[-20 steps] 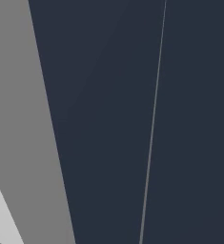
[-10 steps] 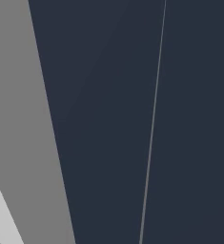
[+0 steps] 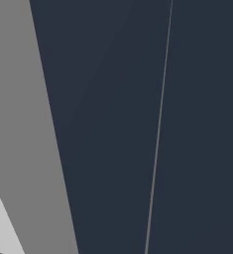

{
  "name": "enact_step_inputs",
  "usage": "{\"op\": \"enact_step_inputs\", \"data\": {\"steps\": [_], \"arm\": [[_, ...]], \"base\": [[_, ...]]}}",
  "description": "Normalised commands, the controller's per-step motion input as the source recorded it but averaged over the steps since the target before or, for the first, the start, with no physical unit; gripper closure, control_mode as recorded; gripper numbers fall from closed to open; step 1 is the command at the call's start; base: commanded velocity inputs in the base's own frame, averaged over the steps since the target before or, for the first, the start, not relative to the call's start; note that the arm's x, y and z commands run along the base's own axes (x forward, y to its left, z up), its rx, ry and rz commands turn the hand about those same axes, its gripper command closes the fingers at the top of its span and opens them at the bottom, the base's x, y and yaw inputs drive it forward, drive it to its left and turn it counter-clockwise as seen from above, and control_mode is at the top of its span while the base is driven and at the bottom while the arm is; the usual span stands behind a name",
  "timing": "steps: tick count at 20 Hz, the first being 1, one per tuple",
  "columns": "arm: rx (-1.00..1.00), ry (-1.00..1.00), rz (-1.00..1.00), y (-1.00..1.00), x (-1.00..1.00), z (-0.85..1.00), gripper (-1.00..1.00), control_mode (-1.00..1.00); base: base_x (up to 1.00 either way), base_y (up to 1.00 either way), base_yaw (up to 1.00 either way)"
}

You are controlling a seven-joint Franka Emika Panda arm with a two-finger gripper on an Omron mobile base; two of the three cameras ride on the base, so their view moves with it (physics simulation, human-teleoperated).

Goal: Remove the pear from the bowl and place it on the small plate. Then place the bowl with only the shrimp in the microwave, close the door, and press the start button to microwave the shrimp.

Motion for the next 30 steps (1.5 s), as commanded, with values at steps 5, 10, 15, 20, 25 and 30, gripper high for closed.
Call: {"op": "enact_step_inputs", "data": {"steps": [5, 10, 15, 20, 25, 30], "arm": [[-0.01, -0.23, 0.00, 0.00, -0.78, 0.31, -1.00, -1.00], [0.00, -0.29, -0.03, 0.00, -1.00, 0.34, -1.00, -1.00], [0.00, -0.15, -0.07, 0.04, -1.00, 0.54, -1.00, -1.00], [0.00, -0.01, -0.10, 0.06, -0.91, 0.98, -1.00, -1.00], [0.00, 0.15, -0.07, 0.23, -0.57, 0.88, -1.00, -1.00], [0.00, 0.32, -0.03, 0.37, -0.28, 0.46, -1.00, -1.00]], "base": [[0.00, 0.00, 0.00], [0.00, 0.00, 0.00], [0.00, 0.00, 0.00], [0.00, 0.00, 0.00], [0.00, 0.00, 0.00], [0.00, 0.00, 0.00]]}}
